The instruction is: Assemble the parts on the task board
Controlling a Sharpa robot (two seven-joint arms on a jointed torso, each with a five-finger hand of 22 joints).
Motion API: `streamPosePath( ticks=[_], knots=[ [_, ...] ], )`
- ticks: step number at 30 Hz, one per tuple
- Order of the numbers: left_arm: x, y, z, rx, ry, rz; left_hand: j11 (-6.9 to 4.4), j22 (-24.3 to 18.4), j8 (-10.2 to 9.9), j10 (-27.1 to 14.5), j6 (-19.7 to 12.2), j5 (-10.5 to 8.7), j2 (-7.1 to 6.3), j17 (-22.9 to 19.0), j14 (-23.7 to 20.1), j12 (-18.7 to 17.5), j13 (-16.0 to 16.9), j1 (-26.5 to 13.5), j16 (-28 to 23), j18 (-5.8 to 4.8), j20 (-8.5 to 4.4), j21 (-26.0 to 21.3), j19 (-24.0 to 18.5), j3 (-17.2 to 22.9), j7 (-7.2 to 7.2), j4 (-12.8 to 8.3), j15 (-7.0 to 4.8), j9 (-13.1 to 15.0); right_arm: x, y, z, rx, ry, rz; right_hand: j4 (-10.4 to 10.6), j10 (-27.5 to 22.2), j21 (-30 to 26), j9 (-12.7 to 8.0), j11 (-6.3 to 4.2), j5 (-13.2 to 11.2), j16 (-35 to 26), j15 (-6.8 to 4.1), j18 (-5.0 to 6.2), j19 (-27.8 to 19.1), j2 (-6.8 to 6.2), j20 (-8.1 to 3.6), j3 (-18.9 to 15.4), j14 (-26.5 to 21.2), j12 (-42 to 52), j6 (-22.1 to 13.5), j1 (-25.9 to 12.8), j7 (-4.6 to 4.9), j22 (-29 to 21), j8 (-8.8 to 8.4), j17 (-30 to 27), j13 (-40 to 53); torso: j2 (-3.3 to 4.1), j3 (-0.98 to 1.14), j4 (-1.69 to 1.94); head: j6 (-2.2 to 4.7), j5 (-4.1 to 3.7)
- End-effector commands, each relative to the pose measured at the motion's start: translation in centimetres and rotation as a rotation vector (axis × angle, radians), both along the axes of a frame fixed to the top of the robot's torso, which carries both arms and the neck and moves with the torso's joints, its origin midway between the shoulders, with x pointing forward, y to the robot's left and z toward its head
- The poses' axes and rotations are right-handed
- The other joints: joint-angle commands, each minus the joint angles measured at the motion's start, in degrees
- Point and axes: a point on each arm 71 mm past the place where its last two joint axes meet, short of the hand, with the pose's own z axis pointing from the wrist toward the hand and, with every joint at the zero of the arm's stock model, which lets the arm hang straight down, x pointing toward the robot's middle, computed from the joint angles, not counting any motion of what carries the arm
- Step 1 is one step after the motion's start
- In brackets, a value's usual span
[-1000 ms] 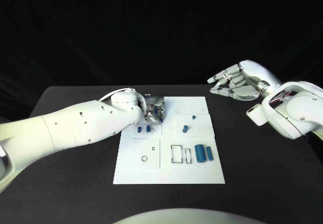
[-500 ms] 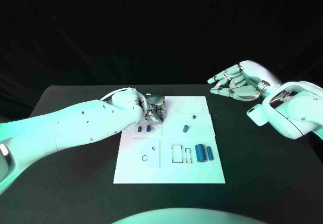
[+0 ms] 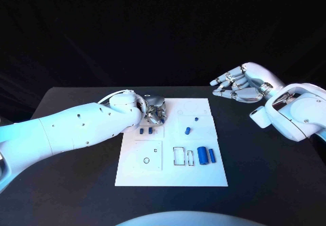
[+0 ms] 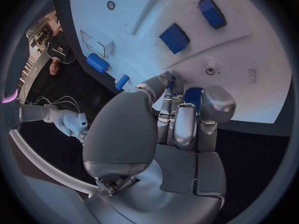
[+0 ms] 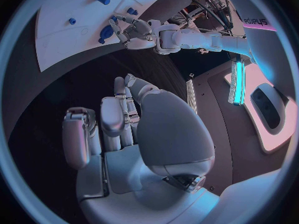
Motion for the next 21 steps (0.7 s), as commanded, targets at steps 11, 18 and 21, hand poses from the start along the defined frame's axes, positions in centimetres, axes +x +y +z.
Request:
streamPosePath(
  ticks=[11,18,21],
  knots=[
    [-0.6,1.1,2.3,-0.117,-0.013,0.029,0.14,0.13,-0.20,0.65,0.10,-0.35,-0.14,0.22,0.78,-0.56,0.02,-0.31,0.36,-1.00,-0.40,0.33,0.90,0.55,0.27,-0.06,-0.25,-0.04,0.3,0.1,-0.3,-0.010,0.012,0.005,0.29,0.34,0.27,0.06,-0.05,-0.31,0.39,-0.02,-0.40,3.22,-0.11,0.13,0.03,1.88,-0.26,-0.03,-0.48,0.27,9.16,0.19,0.05,-0.05,0.04,-0.04,0.08,0.61,0.69],
    [-0.8,2.7,3.2,-0.139,-0.003,0.058,0.17,0.19,-0.24,0.71,0.12,-0.34,-0.22,0.23,0.78,-0.68,0.01,-0.36,0.38,-1.02,-0.39,0.38,0.91,0.60,0.32,-0.10,-0.22,-0.05,0.4,0.0,-0.4,-0.010,0.014,0.003,0.29,0.34,0.27,0.06,-0.05,-0.31,0.39,-0.02,-0.40,3.22,-0.11,0.13,0.03,1.88,-0.26,-0.03,-0.48,0.27,9.16,0.19,0.05,-0.05,0.08,-0.06,-0.05,0.69,0.91],
    [-0.8,3.7,3.3,-0.140,0.004,0.075,0.18,0.20,-0.25,0.73,0.12,-0.34,-0.24,0.24,0.78,-0.71,0.01,-0.37,0.38,-1.02,-0.38,0.40,0.92,0.61,0.33,-0.11,-0.21,-0.05,0.4,0.0,-0.4,-0.011,0.014,0.002,0.32,0.47,0.27,0.06,-0.06,-0.34,0.50,-0.03,-0.40,3.21,-0.13,0.12,-0.03,1.92,-0.39,-0.02,-0.52,0.26,9.15,0.18,0.13,-0.19,0.07,-0.05,-0.01,0.60,0.87]
  ],
)
